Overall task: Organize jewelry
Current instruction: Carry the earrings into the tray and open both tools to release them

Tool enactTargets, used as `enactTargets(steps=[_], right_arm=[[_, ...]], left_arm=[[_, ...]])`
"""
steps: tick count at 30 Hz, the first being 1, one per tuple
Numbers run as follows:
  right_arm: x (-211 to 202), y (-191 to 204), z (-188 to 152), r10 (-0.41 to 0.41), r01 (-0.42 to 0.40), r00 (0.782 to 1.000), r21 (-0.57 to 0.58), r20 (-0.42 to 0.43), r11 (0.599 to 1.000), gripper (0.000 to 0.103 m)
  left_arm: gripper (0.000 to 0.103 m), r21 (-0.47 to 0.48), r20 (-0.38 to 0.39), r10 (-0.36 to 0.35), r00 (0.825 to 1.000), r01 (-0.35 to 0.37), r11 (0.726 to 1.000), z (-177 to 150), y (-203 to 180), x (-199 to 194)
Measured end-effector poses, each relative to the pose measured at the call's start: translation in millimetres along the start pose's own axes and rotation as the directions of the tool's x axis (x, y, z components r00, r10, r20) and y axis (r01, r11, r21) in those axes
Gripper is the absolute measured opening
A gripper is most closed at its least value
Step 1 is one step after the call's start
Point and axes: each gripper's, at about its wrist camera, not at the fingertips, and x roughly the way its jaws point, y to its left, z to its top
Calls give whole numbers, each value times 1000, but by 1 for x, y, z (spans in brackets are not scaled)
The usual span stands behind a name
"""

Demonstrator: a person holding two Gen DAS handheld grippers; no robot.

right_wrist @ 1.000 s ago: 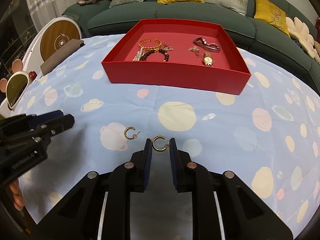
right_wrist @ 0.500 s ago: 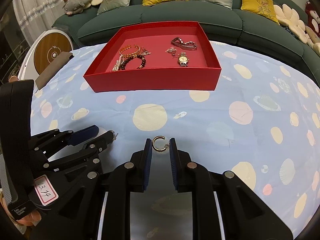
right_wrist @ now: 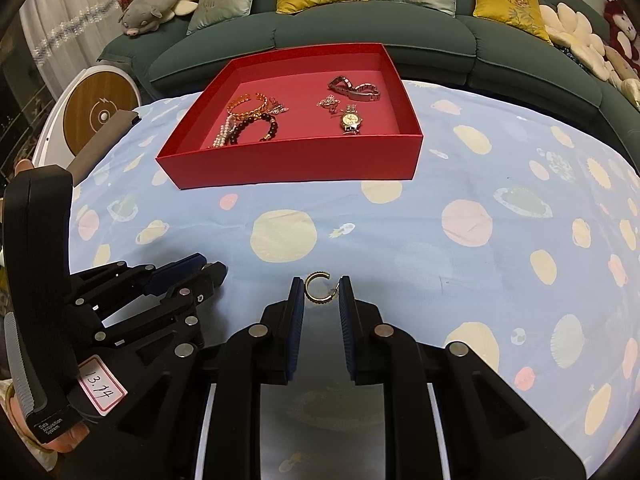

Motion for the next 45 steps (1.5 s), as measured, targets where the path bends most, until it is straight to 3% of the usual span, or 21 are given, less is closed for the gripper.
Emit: enactTargets(steps=[11,32,45], right_arm=[[-13,2,12,17,-17,999,10,41,1000,17],[-9,6,83,2,-15,990,92,140,996,17],[29,-8,121,-33,26,995,68,98,997,17]], left_arm=[[15,-77,71,-8,997,14,997,20,21,-37],[15,-174,184,91,979,-59,983,89,46,-60],[16,-173,108,167,980,-147,974,120,64,-22]])
